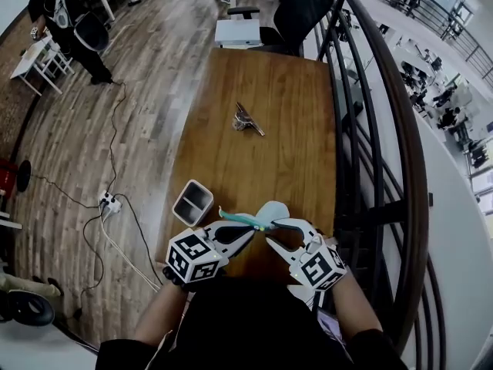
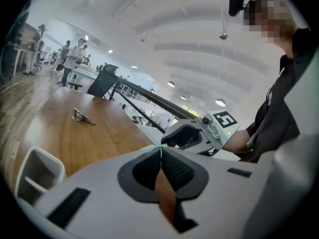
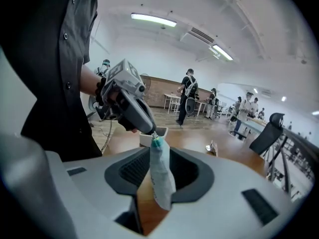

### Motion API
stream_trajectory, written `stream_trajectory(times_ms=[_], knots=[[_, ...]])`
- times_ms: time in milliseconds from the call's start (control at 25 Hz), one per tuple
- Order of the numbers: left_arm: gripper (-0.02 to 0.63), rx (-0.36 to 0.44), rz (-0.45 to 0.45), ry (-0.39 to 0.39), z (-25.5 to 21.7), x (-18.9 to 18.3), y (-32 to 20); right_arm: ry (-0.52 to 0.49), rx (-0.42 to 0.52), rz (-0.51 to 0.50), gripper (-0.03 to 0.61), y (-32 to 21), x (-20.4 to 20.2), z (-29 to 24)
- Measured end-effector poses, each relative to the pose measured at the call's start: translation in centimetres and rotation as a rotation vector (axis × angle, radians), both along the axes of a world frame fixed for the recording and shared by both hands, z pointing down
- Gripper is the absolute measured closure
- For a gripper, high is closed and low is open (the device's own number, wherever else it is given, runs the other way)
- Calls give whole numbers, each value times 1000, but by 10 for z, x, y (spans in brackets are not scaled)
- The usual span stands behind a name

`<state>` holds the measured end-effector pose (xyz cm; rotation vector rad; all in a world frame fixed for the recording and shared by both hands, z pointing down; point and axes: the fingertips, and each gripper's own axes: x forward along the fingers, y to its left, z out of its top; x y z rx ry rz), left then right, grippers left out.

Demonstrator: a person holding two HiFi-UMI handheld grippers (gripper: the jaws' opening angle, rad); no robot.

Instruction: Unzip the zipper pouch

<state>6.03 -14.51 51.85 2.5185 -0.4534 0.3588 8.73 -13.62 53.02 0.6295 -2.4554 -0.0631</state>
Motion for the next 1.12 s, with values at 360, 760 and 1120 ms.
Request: stream_trajectory(times_ms=[360,760,1120], knots=[[598,-31,26,-11,-22,19,-3,68,56,-14,506,-3,4,-18],[598,-48,-9,0,-27,27,-14,-17,50,49,552,-3,15,-31],[597,-106,-47,17,-20,29,-13,-28,70,54,558,2,16,-33]])
